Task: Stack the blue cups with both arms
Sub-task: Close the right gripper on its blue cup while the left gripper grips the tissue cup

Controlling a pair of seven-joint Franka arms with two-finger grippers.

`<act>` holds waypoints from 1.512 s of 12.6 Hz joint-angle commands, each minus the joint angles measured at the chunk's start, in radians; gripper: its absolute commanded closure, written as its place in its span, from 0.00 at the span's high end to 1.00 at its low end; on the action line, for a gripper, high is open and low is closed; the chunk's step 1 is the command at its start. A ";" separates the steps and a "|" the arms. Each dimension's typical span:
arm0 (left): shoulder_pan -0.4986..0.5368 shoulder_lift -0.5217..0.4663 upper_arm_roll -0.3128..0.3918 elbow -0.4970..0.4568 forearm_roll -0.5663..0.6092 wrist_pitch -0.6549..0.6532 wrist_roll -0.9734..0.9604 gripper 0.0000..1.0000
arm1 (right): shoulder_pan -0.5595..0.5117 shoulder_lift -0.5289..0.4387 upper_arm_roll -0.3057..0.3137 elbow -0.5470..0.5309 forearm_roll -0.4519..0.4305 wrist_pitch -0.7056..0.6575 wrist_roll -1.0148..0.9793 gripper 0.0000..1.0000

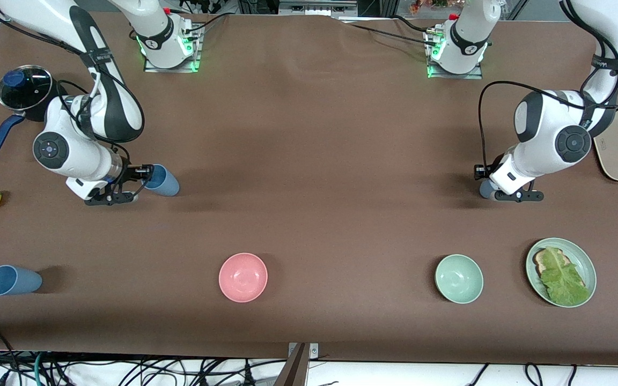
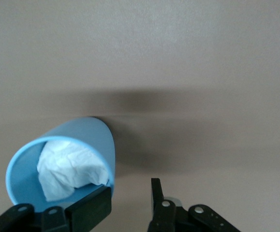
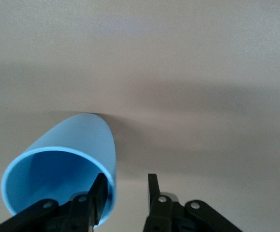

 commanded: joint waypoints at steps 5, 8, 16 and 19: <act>0.009 0.038 0.000 0.038 0.082 -0.002 0.015 0.39 | -0.005 -0.006 0.012 -0.011 0.045 0.006 -0.006 0.08; 0.009 0.055 0.002 0.037 0.082 -0.002 0.015 0.22 | -0.002 -0.006 0.013 -0.011 0.072 0.001 -0.006 0.00; -0.026 0.041 -0.025 0.130 0.067 -0.121 -0.107 0.00 | 0.003 -0.008 0.013 0.017 0.073 -0.036 -0.006 0.00; -0.060 0.047 -0.191 0.239 0.037 -0.235 -0.467 0.00 | 0.003 -0.008 0.013 0.051 0.073 -0.070 -0.007 0.00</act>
